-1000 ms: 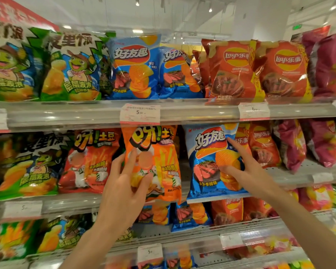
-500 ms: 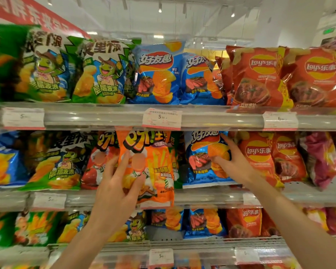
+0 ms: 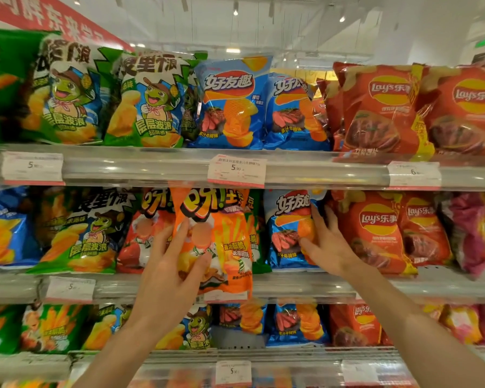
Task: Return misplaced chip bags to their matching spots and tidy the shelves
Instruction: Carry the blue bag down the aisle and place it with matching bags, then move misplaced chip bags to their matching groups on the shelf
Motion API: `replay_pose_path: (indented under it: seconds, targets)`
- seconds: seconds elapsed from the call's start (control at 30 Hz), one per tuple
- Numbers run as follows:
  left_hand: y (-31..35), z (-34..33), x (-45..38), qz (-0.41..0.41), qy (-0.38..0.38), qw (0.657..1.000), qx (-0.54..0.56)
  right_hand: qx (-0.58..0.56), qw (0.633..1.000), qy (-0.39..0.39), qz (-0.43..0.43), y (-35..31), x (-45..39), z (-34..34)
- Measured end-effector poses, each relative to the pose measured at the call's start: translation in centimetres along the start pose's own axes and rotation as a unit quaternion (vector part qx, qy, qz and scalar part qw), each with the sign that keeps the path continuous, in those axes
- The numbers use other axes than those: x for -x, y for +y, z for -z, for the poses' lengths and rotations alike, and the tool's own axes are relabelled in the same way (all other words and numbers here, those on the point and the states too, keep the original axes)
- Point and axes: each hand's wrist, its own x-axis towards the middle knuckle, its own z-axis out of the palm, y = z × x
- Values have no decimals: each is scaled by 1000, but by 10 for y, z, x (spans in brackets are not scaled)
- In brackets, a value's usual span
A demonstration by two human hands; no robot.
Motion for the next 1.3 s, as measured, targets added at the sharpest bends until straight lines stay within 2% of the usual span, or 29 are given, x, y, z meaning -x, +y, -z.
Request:
replay_pose_path:
  seconds: [0.07,0.13,0.2,0.6,0.73,0.87,1.0,1.1,1.3]
  targets:
    - [0,-1,0,-1,-2,1000,1,64,996,53,44,-3,3,-8]
    - [0,-3,0,1,-1,1000,11,156,975,124,103,-8,3,-17]
    - [-1,-3,0,6,-1,1000,19,213,955,151,140,-14,0,-26]
    - [-11,-3,-1,0,-2,1000,13,258,960,69,81,-9,-16,-41]
    - [-10,-2,0,-1,2,1000,20,162,976,112,98,-23,-2,-36]
    - [-11,-3,2,1,5,999,41,1,983,149,109,-55,24,-27]
    - [-13,-1,7,6,-2,997,74,-140,984,74,84,-94,50,-24]
    - [-16,4,14,18,-16,995,92,-179,982,14,63,-116,61,-28]
    - [-25,33,29,28,-24,992,120,-237,970,-22,48,-150,82,-43]
